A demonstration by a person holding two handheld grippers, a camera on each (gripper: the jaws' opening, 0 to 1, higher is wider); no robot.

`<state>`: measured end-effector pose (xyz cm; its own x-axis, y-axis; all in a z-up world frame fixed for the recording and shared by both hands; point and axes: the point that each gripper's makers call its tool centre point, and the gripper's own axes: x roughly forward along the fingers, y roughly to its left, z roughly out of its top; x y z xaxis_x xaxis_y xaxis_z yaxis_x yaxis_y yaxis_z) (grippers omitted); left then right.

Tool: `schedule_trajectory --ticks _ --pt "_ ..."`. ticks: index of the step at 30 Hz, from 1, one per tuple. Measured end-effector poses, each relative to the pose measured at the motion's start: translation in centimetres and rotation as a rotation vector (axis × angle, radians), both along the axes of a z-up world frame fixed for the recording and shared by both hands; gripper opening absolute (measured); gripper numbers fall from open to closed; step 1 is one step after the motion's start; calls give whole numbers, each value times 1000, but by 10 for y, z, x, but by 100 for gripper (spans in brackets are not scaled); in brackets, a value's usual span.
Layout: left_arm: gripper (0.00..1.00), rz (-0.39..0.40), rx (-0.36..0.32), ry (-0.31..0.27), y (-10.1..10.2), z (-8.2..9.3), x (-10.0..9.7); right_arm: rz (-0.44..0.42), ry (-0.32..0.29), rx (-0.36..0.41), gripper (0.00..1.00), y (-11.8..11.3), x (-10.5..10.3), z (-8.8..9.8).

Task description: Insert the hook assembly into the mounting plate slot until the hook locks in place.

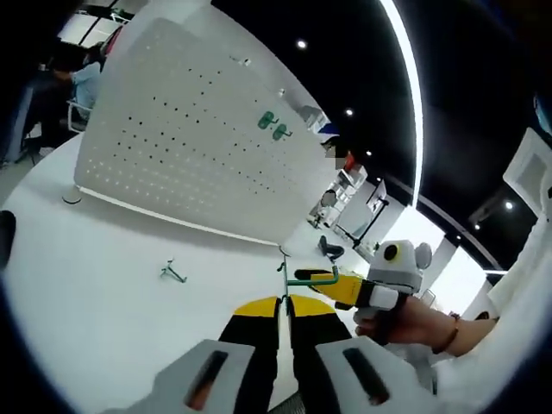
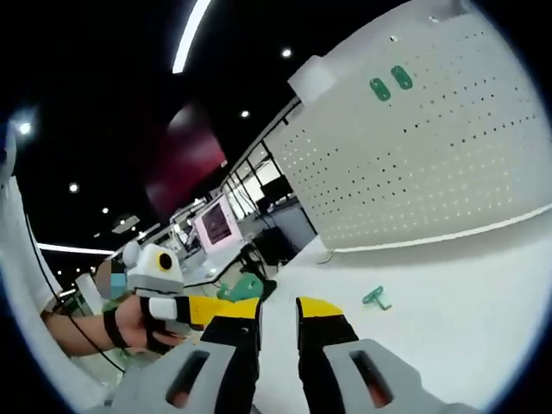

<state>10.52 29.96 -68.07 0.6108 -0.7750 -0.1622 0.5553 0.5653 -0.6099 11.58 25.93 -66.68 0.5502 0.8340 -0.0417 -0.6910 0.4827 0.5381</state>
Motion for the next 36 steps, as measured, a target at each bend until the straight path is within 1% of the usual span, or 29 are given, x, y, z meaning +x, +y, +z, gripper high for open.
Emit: schedule_trajectory --ticks 2,4,5,7,8,11,14,15,16,17,20,21,24,26,28,30,32,36 --pt "4 -14 -42 8 -3 5 -4 6 -16 0 12 0 -1 3" --pt "4 -36 -82 11 -9 10 -9 4 -13 -3 12 -1 -1 3" --pt "4 -41 -90 12 -10 11 -11 4 -12 -1 12 -2 -1 4" --pt "4 -52 -87 10 -15 13 -16 16 13 28 11 -2 -4 4" --pt "4 -65 -87 -7 -18 14 -19 28 33 55 10 -2 -6 5" --pt "4 -69 -100 9 -21 14 -22 30 44 93 7 -4 -10 9" --pt "4 -72 -122 19 -24 17 -24 40 44 102 7 -7 -12 11" --pt "4 -72 -136 20 -25 19 -24 44 51 117 7 -9 -14 12" --pt "4 -72 -186 31 -28 24 -25 46 65 152 6 -9 -15 16" --pt "4 -71 -205 39 -28 26 -26 54 75 172 6 -9 -16 18" --pt "4 -68 -208 34 -29 28 -26 64 69 176 5 -9 -19 21" --pt "4 -69 -210 32 -30 29 -26 62 58 178 5 -10 -19 23" --pt "4 -81 -203 30 -35 29 -27 52 65 198 5 -16 -18 25" --pt "4 -89 -206 31 -37 30 -28 49 57 202 5 -19 -18 28" --pt "4 -96 -214 32 -39 30 -28 53 63 221 5 -21 -18 28" --pt "4 -104 -226 43 -42 30 -28 54 89 257 5 -24 -19 28" --pt "4 -108 -217 45 -45 28 -29 62 84 287 5 -26 -21 32" --pt "4 -139 -222 53 -55 27 -33 84 98 281 5 -26 -24 30"
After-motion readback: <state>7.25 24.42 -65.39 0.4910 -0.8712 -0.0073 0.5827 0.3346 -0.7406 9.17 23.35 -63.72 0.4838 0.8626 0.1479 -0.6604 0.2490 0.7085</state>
